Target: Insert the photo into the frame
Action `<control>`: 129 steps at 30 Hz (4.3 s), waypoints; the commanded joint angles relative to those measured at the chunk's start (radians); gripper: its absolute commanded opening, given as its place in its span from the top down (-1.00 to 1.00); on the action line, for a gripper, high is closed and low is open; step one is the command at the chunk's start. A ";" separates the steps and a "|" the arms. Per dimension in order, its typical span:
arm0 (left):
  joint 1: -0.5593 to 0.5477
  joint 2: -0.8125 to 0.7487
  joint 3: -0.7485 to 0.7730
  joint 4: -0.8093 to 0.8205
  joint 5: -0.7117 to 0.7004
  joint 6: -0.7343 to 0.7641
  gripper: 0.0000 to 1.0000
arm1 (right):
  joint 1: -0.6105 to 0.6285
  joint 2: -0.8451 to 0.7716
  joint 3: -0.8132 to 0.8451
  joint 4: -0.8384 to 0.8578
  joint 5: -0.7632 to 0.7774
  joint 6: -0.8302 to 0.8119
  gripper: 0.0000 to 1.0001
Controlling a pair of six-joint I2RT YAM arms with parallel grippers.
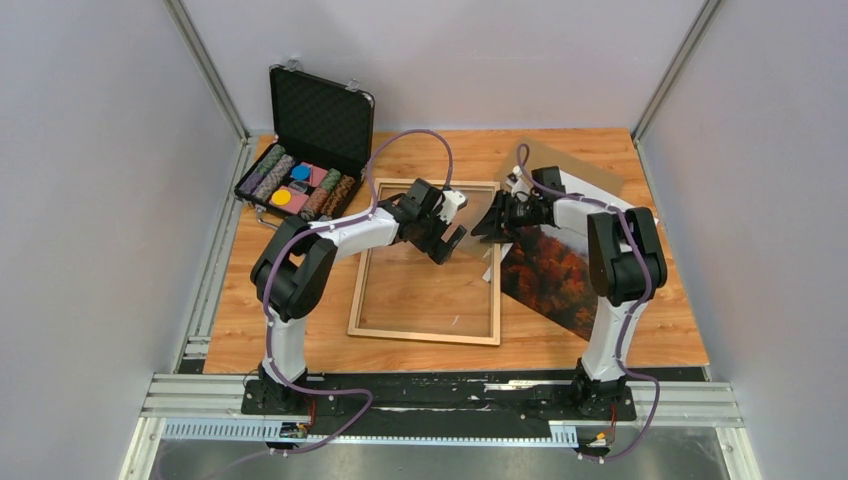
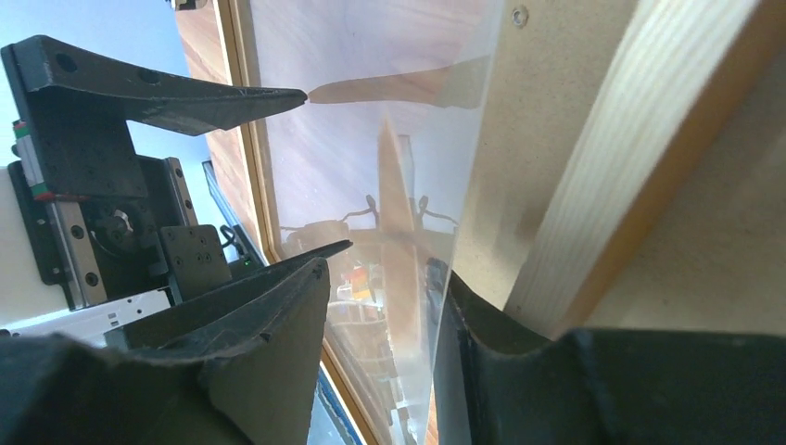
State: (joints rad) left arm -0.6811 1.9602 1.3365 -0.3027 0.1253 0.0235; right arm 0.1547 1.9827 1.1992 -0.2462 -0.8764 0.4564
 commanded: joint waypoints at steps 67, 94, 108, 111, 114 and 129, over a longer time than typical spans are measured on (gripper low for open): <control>0.336 -0.498 -0.279 -0.184 -0.205 0.184 -1.00 | 0.088 -0.102 -0.038 -0.008 0.220 -0.099 0.29; 0.129 -0.096 0.355 -0.320 0.229 0.044 -1.00 | -0.109 -0.793 -0.283 -0.219 0.599 -0.452 -0.66; -0.083 0.336 0.874 -0.372 0.337 -0.128 -1.00 | -0.648 -0.893 -0.397 -0.314 0.460 -0.539 -0.62; -0.109 0.415 0.949 -0.368 0.343 -0.146 -1.00 | -0.707 -0.851 -0.396 -0.323 0.429 -0.573 -0.61; -0.129 0.484 0.987 -0.339 0.338 -0.168 -1.00 | -0.739 -0.787 -0.382 -0.335 0.410 -0.596 -0.59; -0.138 0.632 1.074 -0.292 0.292 -0.254 -1.00 | -0.834 -0.579 -0.360 -0.393 0.420 -0.705 -0.62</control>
State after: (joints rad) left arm -0.8173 2.5889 2.3730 -0.6270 0.4301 -0.1993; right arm -0.6510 1.3819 0.8047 -0.6312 -0.4381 -0.1940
